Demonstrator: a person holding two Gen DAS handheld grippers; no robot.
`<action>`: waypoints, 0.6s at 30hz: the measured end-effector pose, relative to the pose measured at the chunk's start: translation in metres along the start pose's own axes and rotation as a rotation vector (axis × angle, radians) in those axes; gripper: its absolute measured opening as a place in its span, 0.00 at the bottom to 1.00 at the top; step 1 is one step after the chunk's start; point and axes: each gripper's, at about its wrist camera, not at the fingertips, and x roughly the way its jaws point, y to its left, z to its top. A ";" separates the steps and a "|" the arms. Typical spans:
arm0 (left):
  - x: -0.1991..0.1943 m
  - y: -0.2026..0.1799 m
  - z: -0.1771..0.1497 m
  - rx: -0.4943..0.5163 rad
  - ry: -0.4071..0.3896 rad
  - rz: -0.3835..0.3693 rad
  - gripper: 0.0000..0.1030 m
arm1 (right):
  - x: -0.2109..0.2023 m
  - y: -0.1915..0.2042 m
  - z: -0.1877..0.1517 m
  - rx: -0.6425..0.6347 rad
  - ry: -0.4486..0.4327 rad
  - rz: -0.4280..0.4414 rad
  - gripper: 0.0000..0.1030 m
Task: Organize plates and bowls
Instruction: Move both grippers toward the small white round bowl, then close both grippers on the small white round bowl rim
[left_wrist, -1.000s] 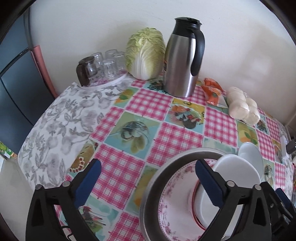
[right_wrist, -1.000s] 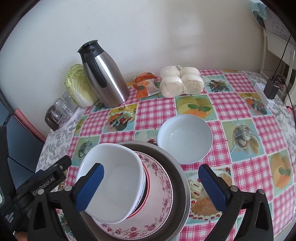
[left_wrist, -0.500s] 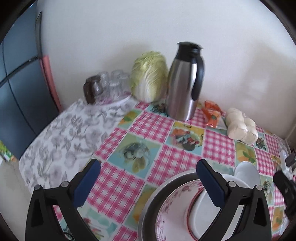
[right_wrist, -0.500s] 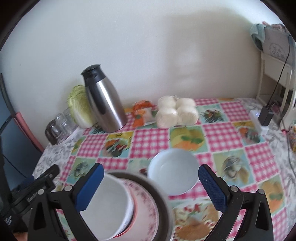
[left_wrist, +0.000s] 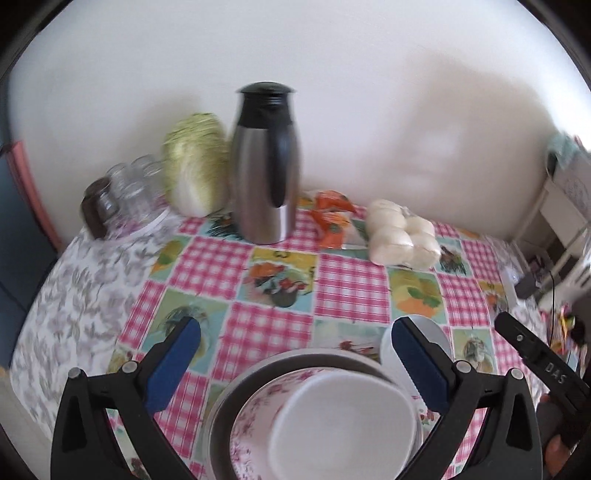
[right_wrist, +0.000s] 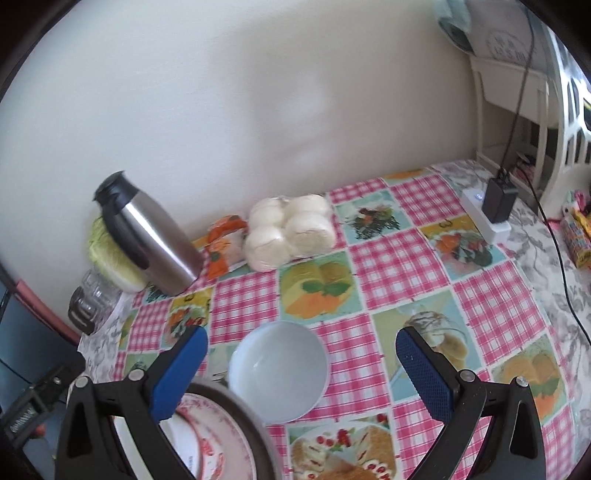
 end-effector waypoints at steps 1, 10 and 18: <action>0.003 -0.006 0.005 0.021 0.015 0.002 1.00 | 0.004 -0.007 0.002 0.021 0.013 -0.004 1.00; 0.082 -0.078 0.031 0.147 0.340 0.012 0.98 | 0.061 -0.032 -0.009 0.058 0.201 -0.065 0.85; 0.142 -0.128 0.022 0.337 0.503 0.087 0.61 | 0.100 -0.038 -0.028 0.089 0.338 -0.037 0.55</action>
